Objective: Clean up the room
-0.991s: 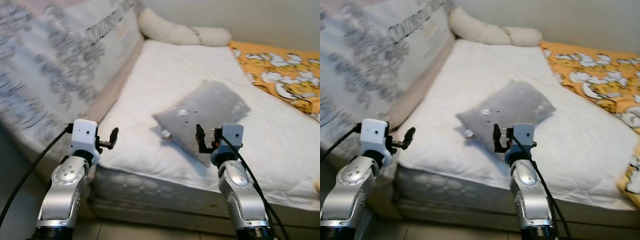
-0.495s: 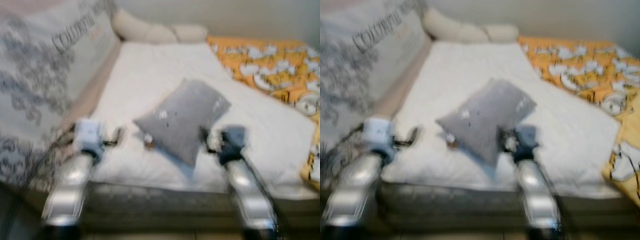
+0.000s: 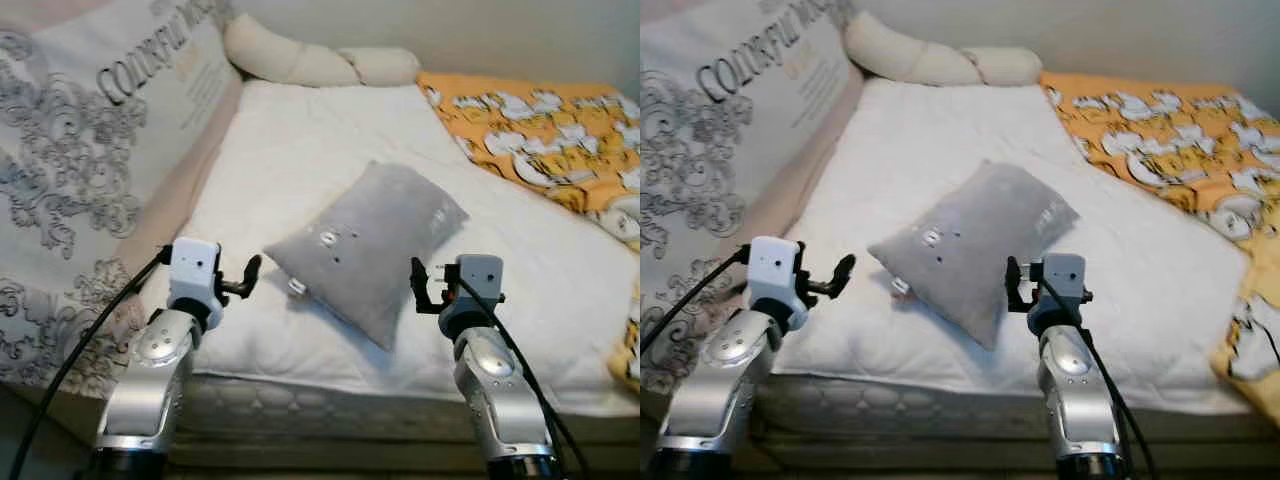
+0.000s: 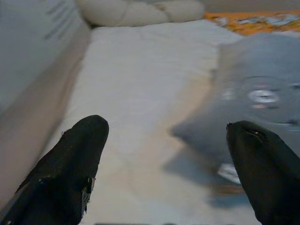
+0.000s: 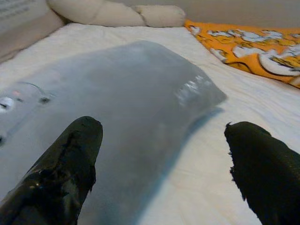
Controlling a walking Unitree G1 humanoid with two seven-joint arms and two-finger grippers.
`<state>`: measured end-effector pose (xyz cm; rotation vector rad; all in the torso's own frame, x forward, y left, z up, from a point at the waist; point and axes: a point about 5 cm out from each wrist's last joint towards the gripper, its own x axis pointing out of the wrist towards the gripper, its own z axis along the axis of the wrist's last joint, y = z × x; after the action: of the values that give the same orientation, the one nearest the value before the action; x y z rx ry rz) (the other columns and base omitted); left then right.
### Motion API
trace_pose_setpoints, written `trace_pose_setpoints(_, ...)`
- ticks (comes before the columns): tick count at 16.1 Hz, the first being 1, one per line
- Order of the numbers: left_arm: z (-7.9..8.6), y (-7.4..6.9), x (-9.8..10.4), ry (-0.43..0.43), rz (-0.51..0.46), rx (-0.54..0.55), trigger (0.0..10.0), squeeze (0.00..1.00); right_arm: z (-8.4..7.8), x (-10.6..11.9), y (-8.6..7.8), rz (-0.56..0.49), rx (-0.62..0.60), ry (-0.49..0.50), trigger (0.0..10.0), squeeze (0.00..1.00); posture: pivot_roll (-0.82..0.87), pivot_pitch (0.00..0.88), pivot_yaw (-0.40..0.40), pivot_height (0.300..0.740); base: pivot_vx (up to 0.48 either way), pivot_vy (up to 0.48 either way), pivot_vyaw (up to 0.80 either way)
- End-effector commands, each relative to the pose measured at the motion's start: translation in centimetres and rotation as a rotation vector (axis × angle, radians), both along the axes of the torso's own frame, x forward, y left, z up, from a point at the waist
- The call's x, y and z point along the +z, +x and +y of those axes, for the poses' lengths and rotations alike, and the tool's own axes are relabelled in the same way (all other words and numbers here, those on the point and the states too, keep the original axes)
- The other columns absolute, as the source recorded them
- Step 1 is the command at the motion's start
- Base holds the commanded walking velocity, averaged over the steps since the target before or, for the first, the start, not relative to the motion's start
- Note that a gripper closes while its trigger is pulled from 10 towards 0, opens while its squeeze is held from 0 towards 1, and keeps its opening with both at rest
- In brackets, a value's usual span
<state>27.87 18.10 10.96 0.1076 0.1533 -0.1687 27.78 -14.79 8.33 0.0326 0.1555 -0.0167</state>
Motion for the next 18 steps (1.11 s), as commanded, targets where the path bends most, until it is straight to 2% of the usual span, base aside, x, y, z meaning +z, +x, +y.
trace_pose_setpoints(1,0.40,-0.14,-0.01,0.001,-0.003,0.012,10.0,0.67,0.42,0.21,0.06,-0.011,0.010,-0.002,10.0,0.00,0.04,0.000,-0.035,0.740,0.262,0.000,0.00)
trace_pose_setpoints(18,0.37,0.13,-0.09,0.007,-0.002,0.002,10.0,0.67,0.45,0.35,0.38,-0.016,0.019,-0.006,10.0,0.00,0.03,0.000,-0.031,0.740,0.272,0.000,0.00)
